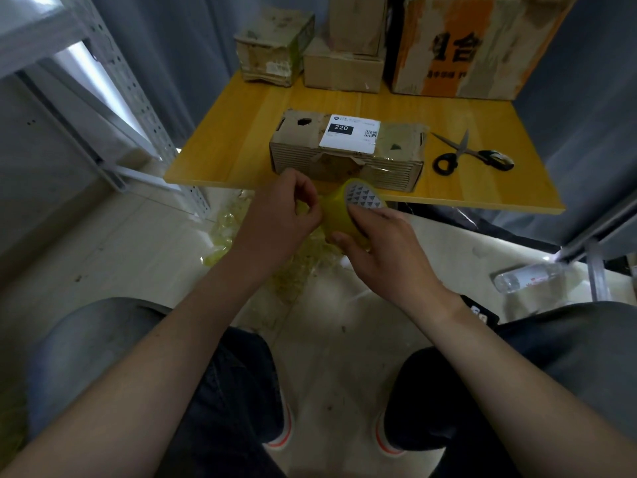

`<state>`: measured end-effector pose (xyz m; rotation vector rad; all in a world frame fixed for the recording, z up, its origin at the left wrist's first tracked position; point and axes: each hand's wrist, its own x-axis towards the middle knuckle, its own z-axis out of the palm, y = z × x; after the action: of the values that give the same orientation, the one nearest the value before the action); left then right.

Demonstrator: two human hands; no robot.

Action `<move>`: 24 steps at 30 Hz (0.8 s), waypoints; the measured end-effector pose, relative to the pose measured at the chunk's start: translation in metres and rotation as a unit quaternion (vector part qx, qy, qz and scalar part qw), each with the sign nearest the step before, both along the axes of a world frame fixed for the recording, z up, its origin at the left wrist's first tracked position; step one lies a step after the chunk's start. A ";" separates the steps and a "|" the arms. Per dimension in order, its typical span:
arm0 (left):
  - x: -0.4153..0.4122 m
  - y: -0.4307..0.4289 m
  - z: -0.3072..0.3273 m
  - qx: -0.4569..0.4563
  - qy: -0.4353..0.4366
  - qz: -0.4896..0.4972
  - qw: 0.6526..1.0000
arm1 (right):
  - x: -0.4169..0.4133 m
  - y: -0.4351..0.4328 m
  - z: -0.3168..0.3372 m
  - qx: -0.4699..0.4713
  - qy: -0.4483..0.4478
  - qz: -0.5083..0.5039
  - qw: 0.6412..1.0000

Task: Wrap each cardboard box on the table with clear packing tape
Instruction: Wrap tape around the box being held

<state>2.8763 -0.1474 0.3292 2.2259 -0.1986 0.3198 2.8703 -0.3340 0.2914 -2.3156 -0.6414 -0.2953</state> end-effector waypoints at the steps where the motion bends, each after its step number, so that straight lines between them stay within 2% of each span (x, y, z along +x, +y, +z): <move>1: 0.000 -0.001 0.000 -0.013 0.011 -0.007 1.000 | 0.001 0.000 -0.001 0.000 0.001 -0.005 1.000; 4: -0.002 -0.003 -0.001 -0.010 0.015 -0.037 0.999 | 0.004 -0.003 -0.005 -0.001 0.008 -0.014 1.000; 7: 0.000 0.002 0.000 0.073 -0.027 -0.028 0.997 | 0.006 -0.005 -0.007 -0.003 0.008 -0.017 1.000; 9: 0.003 0.008 0.000 0.123 -0.018 -0.016 0.992 | 0.006 -0.005 -0.007 -0.004 0.010 -0.016 1.000; 13: 0.005 0.011 -0.002 0.166 0.005 -0.010 0.986 | 0.008 -0.005 -0.008 0.012 0.024 -0.013 1.000; 17: 0.004 0.013 0.002 0.127 -0.048 0.002 0.991 | 0.008 -0.005 -0.005 0.028 0.023 0.000 0.999; 24: 0.006 0.011 0.001 0.114 -0.039 -0.019 0.993 | 0.005 -0.006 -0.005 0.003 0.003 -0.007 1.000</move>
<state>2.8819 -0.1367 0.3299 2.4330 -0.3334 0.3793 2.8750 -0.3396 0.2860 -2.3160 -0.6200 -0.2970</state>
